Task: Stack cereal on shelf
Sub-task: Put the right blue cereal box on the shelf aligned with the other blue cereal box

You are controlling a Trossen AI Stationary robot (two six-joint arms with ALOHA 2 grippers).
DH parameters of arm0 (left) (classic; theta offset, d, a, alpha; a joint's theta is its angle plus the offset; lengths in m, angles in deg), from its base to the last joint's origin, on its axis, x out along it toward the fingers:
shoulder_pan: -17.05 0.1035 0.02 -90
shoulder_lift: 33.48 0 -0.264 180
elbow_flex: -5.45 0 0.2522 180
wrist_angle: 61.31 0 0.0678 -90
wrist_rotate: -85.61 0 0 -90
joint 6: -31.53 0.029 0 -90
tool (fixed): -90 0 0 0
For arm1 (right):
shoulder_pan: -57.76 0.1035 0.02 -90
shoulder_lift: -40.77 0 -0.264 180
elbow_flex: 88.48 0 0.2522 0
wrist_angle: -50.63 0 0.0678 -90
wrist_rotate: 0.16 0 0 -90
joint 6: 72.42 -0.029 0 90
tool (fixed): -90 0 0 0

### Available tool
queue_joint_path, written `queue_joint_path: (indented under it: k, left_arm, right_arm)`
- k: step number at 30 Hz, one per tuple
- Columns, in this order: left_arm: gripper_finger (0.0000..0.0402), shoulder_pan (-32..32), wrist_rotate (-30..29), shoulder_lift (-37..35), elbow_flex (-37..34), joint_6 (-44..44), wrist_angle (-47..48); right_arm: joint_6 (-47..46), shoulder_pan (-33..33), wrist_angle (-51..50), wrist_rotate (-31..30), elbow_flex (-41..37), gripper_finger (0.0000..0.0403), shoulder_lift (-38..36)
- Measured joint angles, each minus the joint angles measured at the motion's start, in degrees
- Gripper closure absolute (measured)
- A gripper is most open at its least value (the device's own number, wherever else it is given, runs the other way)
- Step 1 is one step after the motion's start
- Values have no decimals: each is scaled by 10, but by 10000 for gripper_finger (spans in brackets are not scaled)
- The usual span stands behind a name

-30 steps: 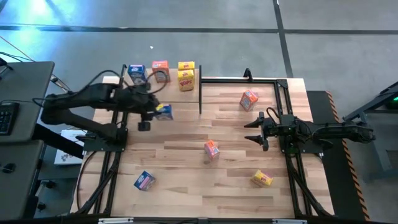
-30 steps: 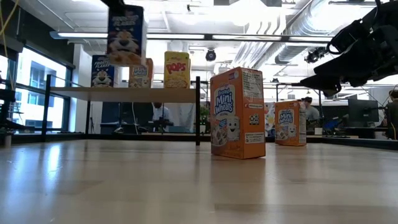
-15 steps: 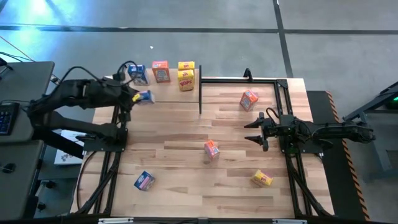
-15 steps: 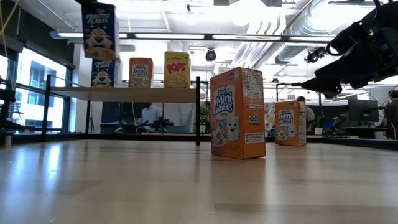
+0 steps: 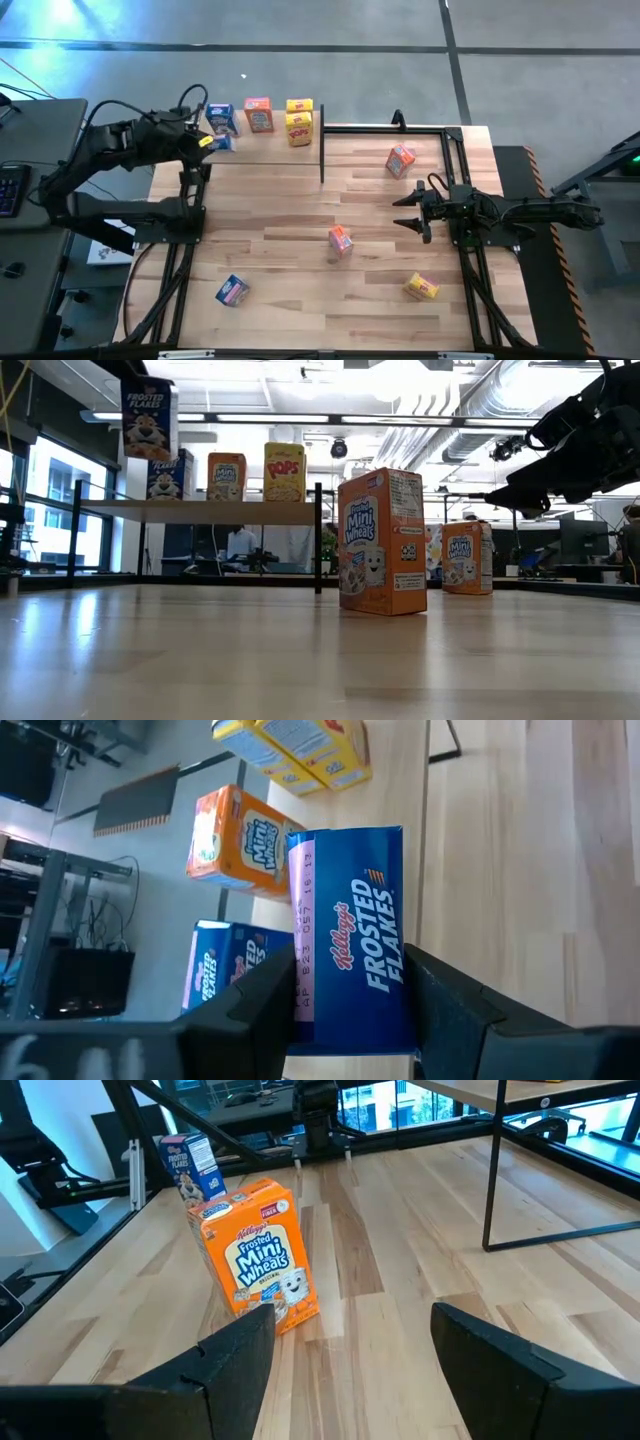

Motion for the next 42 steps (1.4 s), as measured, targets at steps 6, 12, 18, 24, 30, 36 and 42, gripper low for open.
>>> queue_joint_path:
  k: [6,12,18,24,30,36,42]
  left_arm:
    - [243,64,53,0,0,50,0]
    - [243,133,108,5,0,88,-6]
    - [243,197,153,27,0,111,-8]
    - [243,252,198,53,0,131,-9]
    - [243,307,243,77,0,148,-14]
    - [243,354,277,102,0,153,-14]
    - [243,375,293,119,0,157,-14]
  right_arm:
    - [0,0,0,0,0,142,0]
    - [0,0,0,0,0,142,0]
    - [0,0,0,0,0,142,0]
    - [0,0,0,0,0,142,0]
    - [0,0,0,0,0,142,0]
    - [0,0,0,0,0,142,0]
    - [0,0,0,0,0,142,0]
